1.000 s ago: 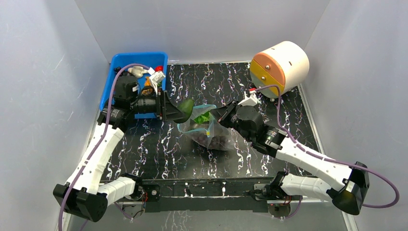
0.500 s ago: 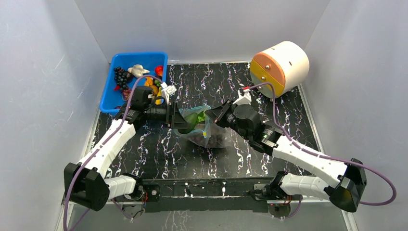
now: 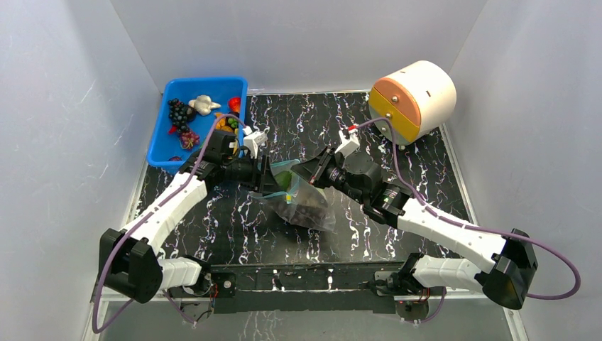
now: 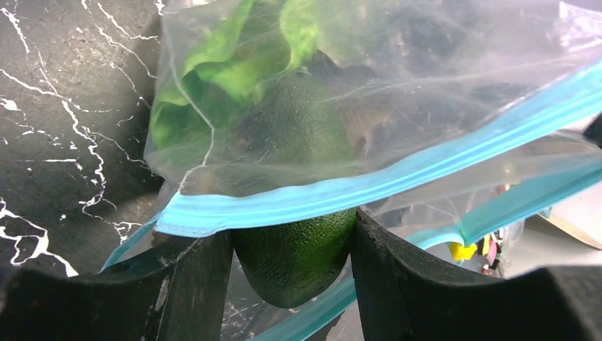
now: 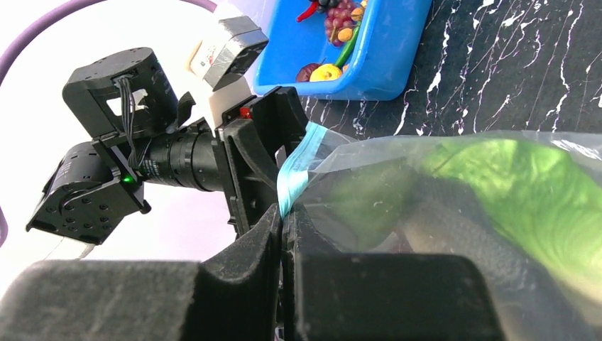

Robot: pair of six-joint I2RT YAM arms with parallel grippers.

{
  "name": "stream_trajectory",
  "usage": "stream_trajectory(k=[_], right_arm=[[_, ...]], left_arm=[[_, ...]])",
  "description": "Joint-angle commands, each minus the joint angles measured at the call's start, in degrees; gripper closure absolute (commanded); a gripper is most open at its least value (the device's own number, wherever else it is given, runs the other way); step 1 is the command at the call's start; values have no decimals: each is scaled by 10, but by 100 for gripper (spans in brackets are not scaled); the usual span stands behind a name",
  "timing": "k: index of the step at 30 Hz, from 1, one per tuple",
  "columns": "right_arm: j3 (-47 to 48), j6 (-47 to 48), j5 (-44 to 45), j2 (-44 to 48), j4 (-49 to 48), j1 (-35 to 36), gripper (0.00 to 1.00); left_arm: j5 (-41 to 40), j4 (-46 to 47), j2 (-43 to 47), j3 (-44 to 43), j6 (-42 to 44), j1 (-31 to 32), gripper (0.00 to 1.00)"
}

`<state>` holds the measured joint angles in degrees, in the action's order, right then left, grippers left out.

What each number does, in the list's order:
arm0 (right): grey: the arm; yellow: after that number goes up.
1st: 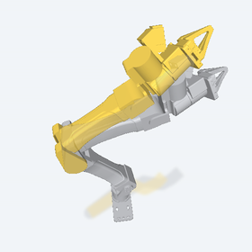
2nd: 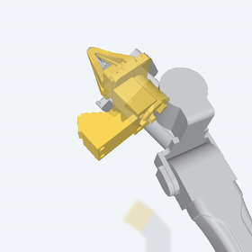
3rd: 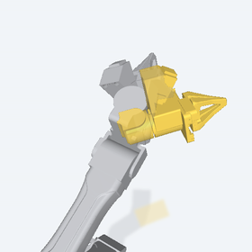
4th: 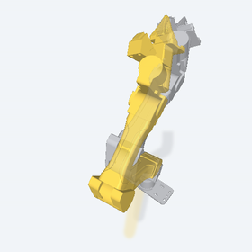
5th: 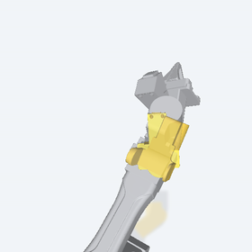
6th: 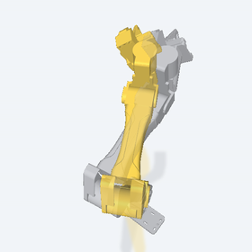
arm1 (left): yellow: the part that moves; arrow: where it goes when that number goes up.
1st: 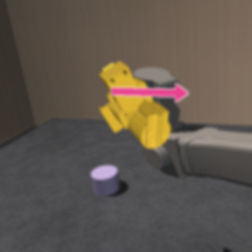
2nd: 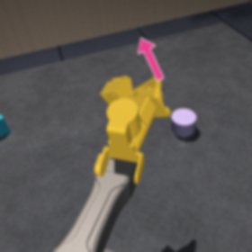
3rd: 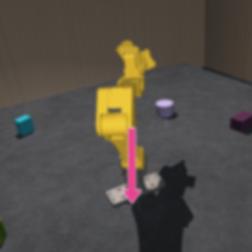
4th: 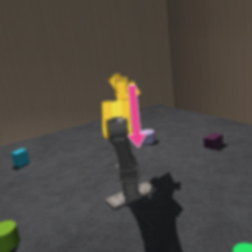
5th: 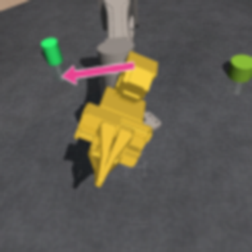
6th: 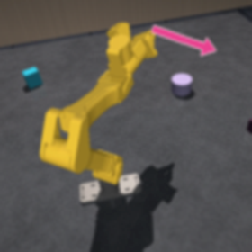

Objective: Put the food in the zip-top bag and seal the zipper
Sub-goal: Place the fake fruit in the zipper food storage bag.

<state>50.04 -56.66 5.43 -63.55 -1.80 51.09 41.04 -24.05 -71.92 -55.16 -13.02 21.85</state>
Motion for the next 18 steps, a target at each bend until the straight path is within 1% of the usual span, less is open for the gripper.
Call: stream_trajectory(k=[1,2,5,8,12,14,15,18], right_arm=[[32,2,-14,10,-102,1,100],[29,2,-12,11,-102,1,100],[18,2,-3,18,-103,1,100],[5,5,8,27,-102,1,100],[0,11,28,39,-77,2,100],[-7,12,30,44,-79,1,100],[-10,11,31,46,-82,1,100],[-5,10,33,52,-76,1,100]], left_arm=[[-40,-16,-4,2,12,10,66],[-35,-18,-4,0,9,11,65],[-28,-35,8,-18,-3,12,53],[-43,-58,32,-37,-11,13,41],[-77,-110,72,-82,-15,13,31],[-92,-110,94,-92,-21,13,22],[-93,-109,98,-97,-25,13,21],[-107,-116,100,-124,-31,13,21]])
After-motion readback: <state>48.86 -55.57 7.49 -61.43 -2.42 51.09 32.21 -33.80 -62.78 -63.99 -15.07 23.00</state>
